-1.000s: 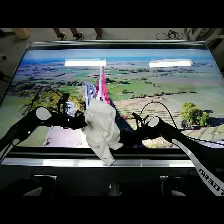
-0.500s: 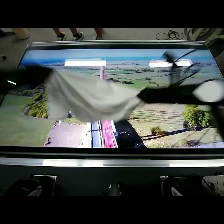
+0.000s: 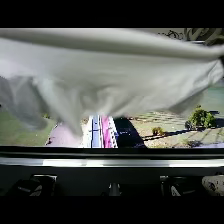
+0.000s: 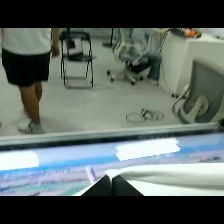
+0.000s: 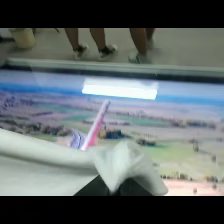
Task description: Fold the shirts.
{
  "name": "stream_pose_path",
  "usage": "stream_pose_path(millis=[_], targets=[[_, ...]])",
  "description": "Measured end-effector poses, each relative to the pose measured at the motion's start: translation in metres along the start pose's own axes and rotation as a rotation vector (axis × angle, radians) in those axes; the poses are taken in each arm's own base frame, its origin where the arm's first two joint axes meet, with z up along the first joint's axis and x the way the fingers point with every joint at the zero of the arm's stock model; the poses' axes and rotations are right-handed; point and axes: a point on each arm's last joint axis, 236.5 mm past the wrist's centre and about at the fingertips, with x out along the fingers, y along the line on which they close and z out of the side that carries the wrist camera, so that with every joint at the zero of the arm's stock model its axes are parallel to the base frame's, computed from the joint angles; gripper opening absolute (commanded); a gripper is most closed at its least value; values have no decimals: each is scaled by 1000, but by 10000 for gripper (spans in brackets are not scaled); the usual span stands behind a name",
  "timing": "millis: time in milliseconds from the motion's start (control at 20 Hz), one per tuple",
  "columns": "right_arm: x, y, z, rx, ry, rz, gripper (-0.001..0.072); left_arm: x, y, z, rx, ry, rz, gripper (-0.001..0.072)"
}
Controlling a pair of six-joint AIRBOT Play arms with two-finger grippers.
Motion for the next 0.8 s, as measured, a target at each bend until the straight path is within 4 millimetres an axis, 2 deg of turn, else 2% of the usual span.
stream_pose_path(millis=[50,150,250,300,400,500,550,600,650,700,750,800], targets=[[15,-16,-23,10,107,-55,22,13,11,-23,5,63,34,22],[55,-30,-82,52,344,-81,21,46,27,-92,-9,236,73,25],[93,-46,-149,92,542,-109,22,82,39,-179,-18,411,86,25],[117,-52,-185,115,621,-114,22,97,42,-213,-20,454,86,25],[160,-64,-244,172,692,-131,22,126,43,-290,-60,550,66,26],[195,-72,-289,235,717,-144,22,151,37,-340,-128,581,46,26],[213,-76,-302,269,703,-152,22,162,36,-363,-167,610,46,27],[223,-77,-315,302,711,-159,22,171,36,-378,-199,625,48,32],[234,-78,-320,332,691,-159,22,181,35,-386,-224,630,50,149],[242,-78,-322,357,673,-158,22,189,34,-391,-237,643,51,480],[245,-77,-326,376,676,-157,22,195,33,-391,-236,660,44,714],[251,-76,-322,393,649,-153,22,199,33,-386,-224,683,36,716]])
